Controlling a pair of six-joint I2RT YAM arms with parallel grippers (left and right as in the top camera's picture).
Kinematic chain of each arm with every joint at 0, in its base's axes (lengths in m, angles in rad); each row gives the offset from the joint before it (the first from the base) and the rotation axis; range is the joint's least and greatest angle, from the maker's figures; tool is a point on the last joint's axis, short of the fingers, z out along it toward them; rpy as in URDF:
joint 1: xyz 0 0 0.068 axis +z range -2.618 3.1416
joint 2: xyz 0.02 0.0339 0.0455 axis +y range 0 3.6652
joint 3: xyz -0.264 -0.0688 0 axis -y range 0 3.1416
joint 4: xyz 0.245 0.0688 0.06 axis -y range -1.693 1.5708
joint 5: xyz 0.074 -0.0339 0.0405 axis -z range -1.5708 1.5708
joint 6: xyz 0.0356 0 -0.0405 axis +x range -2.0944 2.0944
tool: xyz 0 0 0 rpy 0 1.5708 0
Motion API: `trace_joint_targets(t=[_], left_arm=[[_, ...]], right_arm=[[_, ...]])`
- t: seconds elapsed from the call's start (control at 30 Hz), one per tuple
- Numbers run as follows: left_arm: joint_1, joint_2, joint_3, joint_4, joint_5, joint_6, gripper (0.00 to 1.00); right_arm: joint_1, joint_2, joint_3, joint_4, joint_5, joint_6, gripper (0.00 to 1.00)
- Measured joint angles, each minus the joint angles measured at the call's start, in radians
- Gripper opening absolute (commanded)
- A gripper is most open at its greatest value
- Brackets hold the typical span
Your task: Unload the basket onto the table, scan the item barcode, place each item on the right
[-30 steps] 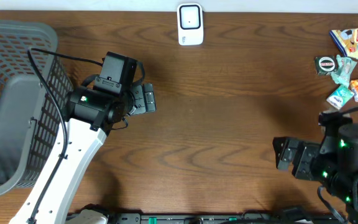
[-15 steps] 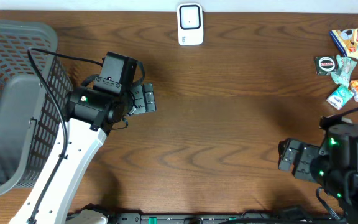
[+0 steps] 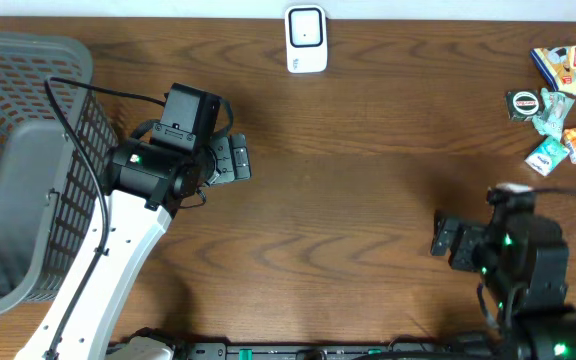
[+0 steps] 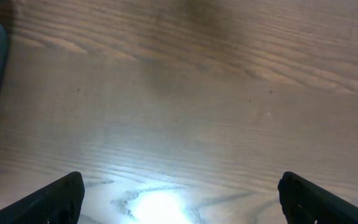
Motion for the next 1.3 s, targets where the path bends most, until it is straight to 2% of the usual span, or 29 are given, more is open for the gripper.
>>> trace_joint_targets(t=[0.47, 0.7, 0.83, 1.03, 1.3], left_arm=[[0.000, 0.000, 0.000, 0.000, 0.000, 0.000, 0.98], [0.000, 0.000, 0.000, 0.000, 0.000, 0.000, 0.98], [0.000, 0.000, 0.000, 0.000, 0.000, 0.000, 0.98], [0.000, 0.000, 0.000, 0.000, 0.000, 0.000, 0.98], [0.000, 0.000, 0.000, 0.000, 0.000, 0.000, 0.98]], right_arm=[[-0.063, -0.467, -0.466, 0.540, -0.054, -0.078, 0.99], [-0.069, -0.515, -0.606, 0.844, -0.086, -0.100, 0.99], [-0.069, -0.520, -0.671, 0.963, -0.089, -0.100, 0.99], [-0.073, -0.556, -0.733, 1.047, -0.093, -0.100, 0.99], [-0.159, -0.558, -0.747, 0.944, -0.141, -0.103, 0.99]])
